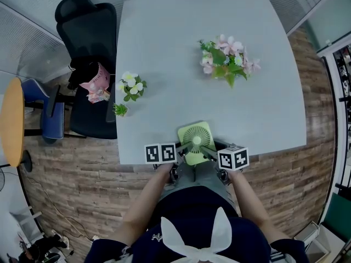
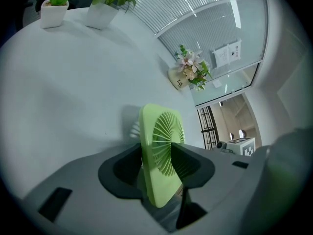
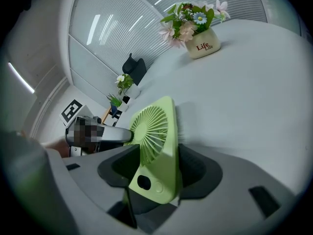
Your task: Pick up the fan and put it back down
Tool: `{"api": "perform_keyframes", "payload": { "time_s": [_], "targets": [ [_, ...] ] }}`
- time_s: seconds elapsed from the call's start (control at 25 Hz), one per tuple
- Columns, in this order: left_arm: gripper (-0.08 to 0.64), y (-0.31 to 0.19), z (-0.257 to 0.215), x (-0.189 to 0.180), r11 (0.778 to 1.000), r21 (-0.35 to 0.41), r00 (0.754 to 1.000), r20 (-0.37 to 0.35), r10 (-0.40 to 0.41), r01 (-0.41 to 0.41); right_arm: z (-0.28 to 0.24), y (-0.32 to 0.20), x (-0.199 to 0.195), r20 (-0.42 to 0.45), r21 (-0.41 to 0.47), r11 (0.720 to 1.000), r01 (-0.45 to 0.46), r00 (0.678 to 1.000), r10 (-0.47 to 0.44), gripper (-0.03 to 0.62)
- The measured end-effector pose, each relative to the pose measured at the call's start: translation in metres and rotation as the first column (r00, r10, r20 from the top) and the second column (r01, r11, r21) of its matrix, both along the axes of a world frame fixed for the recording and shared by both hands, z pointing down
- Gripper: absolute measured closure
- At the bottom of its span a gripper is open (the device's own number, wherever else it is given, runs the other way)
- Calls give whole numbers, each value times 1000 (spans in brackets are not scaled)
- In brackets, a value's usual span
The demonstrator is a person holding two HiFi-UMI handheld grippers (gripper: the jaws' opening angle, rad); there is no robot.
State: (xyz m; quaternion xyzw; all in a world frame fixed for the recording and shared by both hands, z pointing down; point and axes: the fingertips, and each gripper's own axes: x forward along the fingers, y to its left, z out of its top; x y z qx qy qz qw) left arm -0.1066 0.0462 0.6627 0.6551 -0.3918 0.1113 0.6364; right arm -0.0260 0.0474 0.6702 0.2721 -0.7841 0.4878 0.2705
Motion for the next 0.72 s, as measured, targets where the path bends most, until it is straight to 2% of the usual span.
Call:
{"api": "perform_keyframes", "payload": {
  "time_s": [0.32,0.72],
  "targets": [
    [364,-8,-21,-2,999,40,1000,4,0,-1,-20,-9,-2,19,24,1000,-11,1000,10,348],
    [370,-23,-55,-10,994,101,999,-15,-44,45,-55,-22,-7,57,55,998,-43,998,40,355]
  ]
}}
